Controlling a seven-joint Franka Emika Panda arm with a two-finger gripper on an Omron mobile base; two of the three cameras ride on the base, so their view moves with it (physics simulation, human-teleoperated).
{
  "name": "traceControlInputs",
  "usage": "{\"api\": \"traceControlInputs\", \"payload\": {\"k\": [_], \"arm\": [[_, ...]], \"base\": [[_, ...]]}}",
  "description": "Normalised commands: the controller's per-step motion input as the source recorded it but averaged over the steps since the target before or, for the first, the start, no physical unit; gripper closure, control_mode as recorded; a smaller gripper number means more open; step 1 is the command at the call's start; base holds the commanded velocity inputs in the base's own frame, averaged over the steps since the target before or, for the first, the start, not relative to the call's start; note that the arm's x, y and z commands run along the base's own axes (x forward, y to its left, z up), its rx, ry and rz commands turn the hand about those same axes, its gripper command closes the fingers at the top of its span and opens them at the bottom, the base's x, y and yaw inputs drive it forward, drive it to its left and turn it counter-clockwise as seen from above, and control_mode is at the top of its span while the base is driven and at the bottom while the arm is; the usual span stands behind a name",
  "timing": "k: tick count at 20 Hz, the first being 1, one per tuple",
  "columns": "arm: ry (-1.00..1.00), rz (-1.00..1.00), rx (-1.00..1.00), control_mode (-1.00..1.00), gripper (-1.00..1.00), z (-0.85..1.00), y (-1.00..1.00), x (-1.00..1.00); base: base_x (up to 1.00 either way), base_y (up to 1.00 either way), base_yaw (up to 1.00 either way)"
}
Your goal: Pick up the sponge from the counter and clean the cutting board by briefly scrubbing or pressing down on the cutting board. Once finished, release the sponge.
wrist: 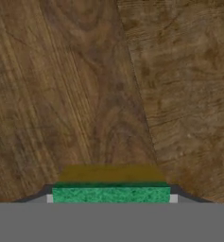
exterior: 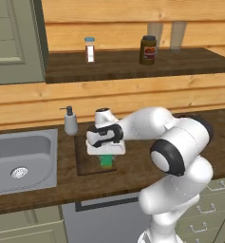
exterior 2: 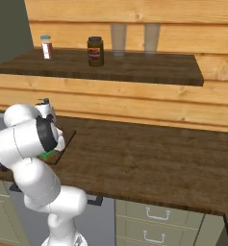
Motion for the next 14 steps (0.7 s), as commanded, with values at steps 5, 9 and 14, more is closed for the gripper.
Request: {"api": "traceControlInputs", "payload": {"k": [5,9,14], "arm": [[0.00,-0.03,-0.02,-1.00,1.00,0.00,0.21,0.62],[0.00,-0.01,0.00,-1.00,1.00,-0.01,0.28,0.73],[-0.06,0.00,0.00,-1.00,1.00,-0.03,0.45,0.35]], "base": [[0.00,0.00,0.00],[0.00,0.00,0.00],[0.00,0.00,0.00]]}}
